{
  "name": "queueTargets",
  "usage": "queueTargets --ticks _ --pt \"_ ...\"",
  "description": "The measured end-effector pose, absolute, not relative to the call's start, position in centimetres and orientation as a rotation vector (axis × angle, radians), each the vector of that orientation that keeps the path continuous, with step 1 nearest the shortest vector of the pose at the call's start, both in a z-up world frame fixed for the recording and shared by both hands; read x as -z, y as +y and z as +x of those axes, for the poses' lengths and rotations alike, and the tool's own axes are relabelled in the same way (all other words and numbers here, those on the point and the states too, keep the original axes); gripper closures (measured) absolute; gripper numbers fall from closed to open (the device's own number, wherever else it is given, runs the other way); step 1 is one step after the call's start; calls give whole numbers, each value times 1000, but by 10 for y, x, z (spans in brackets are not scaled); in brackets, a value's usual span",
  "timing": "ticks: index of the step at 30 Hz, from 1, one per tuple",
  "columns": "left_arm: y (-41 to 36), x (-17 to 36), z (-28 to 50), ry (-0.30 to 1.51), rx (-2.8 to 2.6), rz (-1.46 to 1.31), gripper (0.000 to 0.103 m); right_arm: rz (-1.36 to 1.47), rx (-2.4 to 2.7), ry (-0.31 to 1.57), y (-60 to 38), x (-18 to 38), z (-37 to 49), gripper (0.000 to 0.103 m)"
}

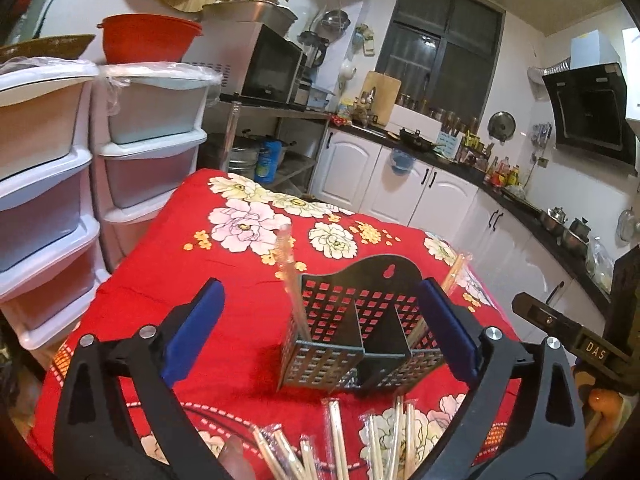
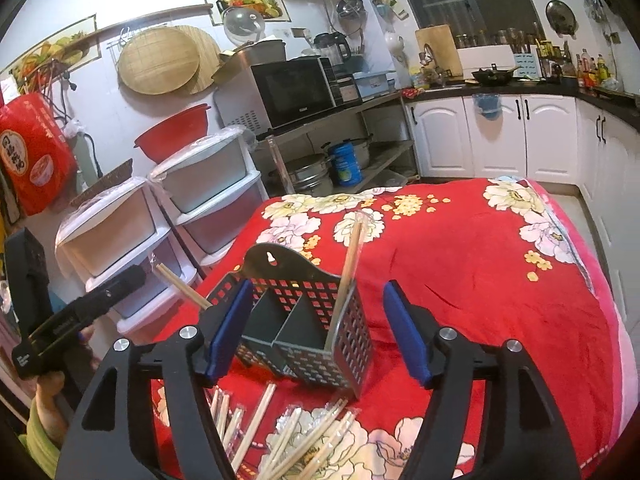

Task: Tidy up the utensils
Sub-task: 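Open the left gripper over the basket while the right gripper opens to drop its pair, then grasp another wrapped chopstick pair with the right gripper while the left gripper grasps one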

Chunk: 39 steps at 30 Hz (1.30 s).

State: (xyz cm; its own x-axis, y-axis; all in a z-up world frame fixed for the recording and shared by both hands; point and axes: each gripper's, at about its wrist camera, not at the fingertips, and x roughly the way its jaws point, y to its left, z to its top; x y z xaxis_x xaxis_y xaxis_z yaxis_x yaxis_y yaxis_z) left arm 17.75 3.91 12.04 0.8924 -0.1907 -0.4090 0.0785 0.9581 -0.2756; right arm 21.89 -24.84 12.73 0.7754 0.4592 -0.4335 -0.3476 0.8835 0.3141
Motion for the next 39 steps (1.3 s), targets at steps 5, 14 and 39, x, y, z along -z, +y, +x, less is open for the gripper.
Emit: queueTargets --ticks 5,14,39 --pt "48 -117 163 444 140 -276 12 208 -424 523 -251 -126 204 36" --pt "68 -94 150 500 117 -314 12 163 -439 572 -238 -110 184 35" --pt "85 -32 131 664 100 -360 12 136 -478 774 -204 -42 173 35"
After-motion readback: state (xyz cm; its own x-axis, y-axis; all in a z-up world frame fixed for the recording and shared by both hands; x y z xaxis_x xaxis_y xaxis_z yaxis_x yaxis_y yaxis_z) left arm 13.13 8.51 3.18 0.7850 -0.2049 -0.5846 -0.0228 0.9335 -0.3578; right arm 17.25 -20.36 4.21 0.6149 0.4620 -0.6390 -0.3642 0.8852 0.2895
